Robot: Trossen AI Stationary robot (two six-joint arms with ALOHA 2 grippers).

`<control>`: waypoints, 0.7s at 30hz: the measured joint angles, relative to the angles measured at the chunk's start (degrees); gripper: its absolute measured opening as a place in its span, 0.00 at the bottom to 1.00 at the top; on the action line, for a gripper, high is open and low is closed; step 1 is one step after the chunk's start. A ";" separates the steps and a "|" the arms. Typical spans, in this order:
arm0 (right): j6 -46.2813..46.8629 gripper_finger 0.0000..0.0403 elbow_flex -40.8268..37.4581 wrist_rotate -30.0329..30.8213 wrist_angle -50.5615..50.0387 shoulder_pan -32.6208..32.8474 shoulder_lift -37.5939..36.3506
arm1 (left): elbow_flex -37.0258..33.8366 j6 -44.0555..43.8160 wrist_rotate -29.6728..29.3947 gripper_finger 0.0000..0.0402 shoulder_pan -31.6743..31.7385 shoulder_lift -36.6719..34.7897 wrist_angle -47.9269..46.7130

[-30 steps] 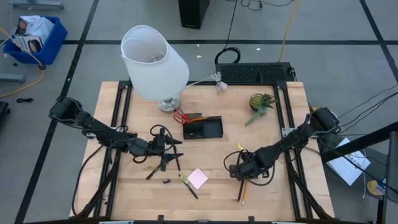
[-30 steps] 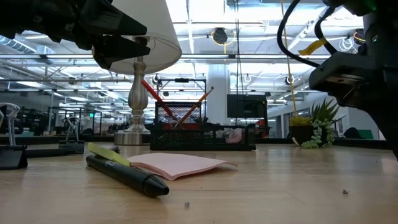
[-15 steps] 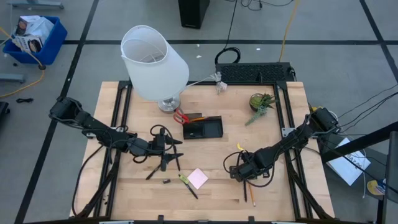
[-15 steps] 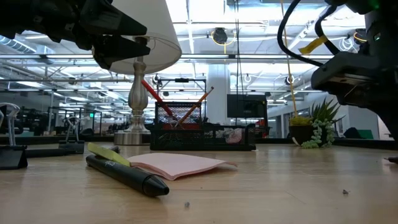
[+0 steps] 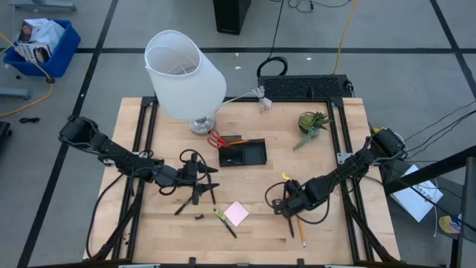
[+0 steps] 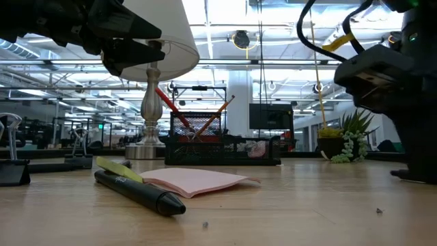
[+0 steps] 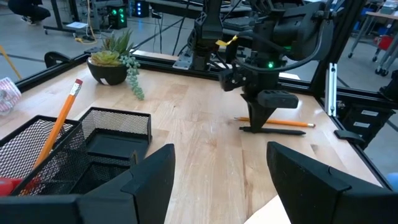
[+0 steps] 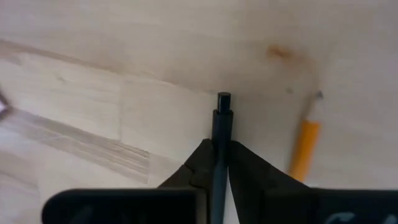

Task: Pick and place office supplies into organizer
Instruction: Put the black pen into the top left compartment of the desk organizer

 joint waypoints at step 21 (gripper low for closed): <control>-17.42 0.07 -0.15 14.53 14.15 -1.09 -1.81 | 0.00 0.00 0.02 0.64 0.02 0.00 0.00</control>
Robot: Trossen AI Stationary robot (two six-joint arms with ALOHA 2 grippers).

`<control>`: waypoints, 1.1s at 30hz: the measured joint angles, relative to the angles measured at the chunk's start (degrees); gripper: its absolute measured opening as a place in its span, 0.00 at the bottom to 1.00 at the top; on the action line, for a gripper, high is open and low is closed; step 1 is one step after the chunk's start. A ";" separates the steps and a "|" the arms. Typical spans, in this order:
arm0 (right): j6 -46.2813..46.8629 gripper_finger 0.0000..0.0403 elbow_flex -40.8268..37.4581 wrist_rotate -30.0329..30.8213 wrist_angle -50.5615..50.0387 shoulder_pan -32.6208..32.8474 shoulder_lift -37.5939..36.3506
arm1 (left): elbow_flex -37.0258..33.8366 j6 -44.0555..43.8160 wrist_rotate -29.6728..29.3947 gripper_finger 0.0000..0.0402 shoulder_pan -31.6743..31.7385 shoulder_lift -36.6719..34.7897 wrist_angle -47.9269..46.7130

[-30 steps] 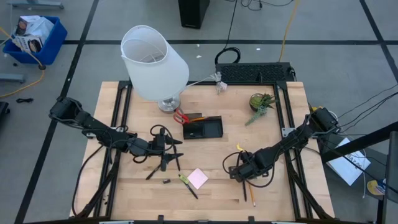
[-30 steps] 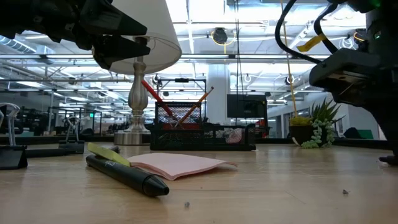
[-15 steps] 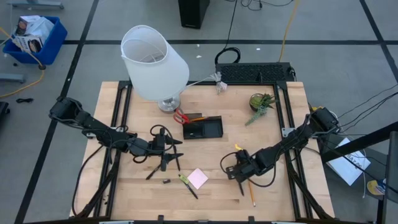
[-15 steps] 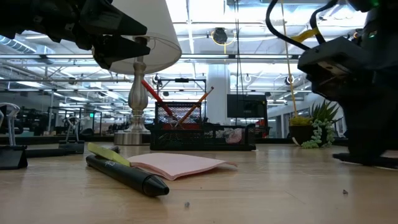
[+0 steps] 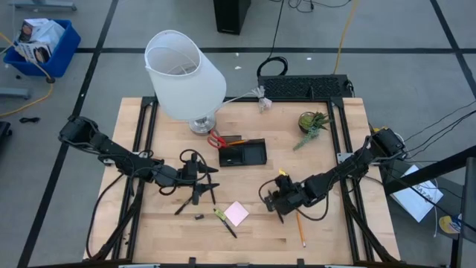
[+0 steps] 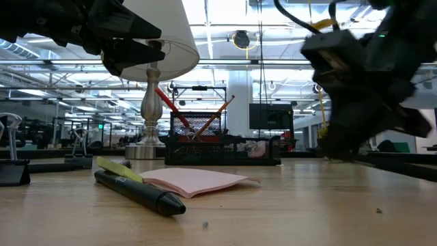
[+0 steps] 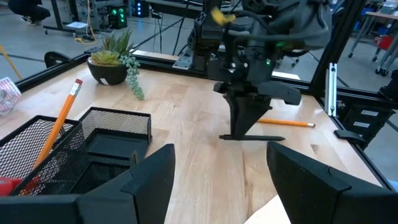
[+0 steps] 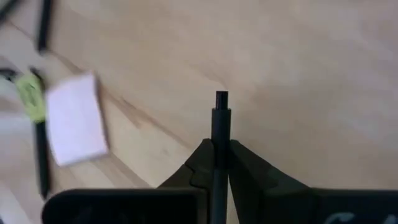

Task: Pick and place office supplies into organizer
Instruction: Put the black pen into the top left compartment of the desk organizer

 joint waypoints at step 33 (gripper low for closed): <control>-69.88 0.07 0.13 15.72 55.88 -17.77 -0.18 | 0.00 0.01 0.00 0.64 0.00 0.00 0.01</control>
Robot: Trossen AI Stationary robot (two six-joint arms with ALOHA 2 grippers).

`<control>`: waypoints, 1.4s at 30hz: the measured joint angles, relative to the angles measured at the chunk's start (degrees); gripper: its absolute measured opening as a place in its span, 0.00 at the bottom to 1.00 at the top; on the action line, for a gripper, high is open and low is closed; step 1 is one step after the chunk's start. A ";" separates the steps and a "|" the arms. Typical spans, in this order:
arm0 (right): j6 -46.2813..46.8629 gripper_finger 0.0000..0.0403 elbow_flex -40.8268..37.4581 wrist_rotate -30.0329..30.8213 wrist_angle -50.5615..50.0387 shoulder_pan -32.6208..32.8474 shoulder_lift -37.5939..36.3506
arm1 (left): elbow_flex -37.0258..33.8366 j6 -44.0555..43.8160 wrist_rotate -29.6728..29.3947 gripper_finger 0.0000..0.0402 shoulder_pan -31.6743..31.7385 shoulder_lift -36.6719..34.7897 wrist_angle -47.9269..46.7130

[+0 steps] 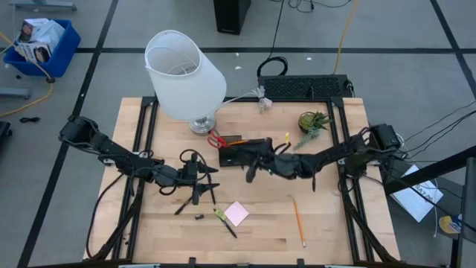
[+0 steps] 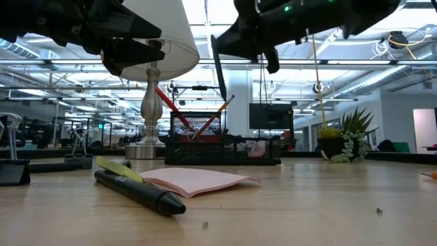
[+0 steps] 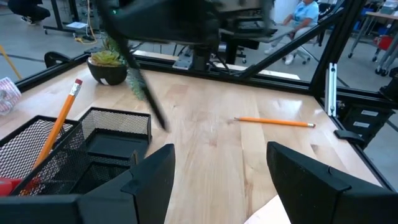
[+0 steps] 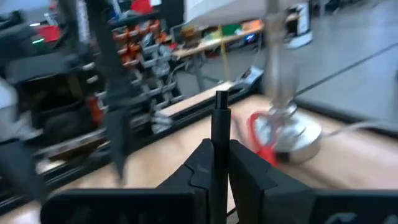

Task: Pick and place office supplies into organizer
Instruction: Put the black pen into the top left compartment of the desk organizer

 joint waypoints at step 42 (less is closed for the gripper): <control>-25.48 0.13 8.00 -7.76 24.39 -11.59 21.49 | 0.00 0.00 0.00 0.64 0.00 0.00 0.00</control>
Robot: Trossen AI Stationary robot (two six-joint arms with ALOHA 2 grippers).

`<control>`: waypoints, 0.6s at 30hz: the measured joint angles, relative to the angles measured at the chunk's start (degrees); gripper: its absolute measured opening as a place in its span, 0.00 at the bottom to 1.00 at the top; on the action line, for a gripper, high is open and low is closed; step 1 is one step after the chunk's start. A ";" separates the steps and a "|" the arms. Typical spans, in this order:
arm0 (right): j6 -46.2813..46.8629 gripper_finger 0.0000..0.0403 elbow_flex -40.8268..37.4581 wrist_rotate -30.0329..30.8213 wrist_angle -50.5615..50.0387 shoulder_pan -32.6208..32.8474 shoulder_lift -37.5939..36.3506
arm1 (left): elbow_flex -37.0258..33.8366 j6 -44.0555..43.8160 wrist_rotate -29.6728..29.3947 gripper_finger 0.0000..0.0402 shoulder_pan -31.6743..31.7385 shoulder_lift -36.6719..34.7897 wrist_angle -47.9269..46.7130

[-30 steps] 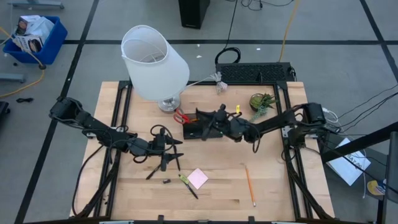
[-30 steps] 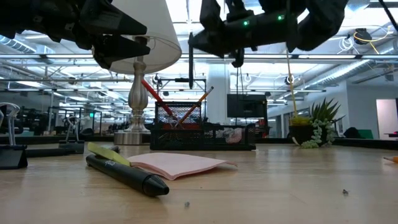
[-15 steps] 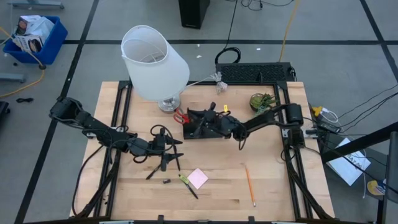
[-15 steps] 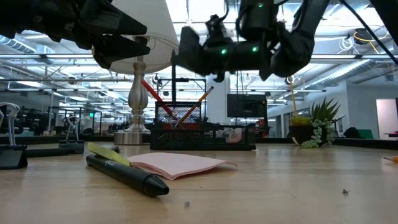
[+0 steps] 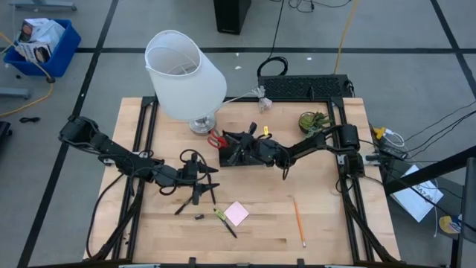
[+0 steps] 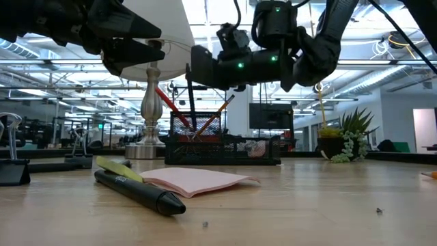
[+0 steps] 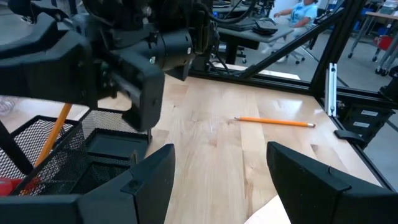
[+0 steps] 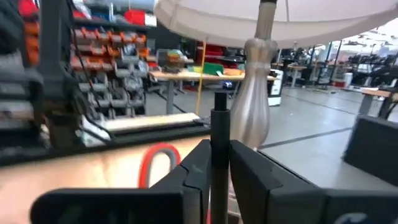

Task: Pick and place office supplies into organizer
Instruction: Put the black pen into the top left compartment of the desk organizer, then put the yellow pencil into the top left compartment of the desk organizer

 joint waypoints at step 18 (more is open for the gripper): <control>-2.42 0.46 -0.09 -0.17 2.95 3.14 -1.45 | 0.00 0.01 0.00 0.64 -0.02 0.00 -0.01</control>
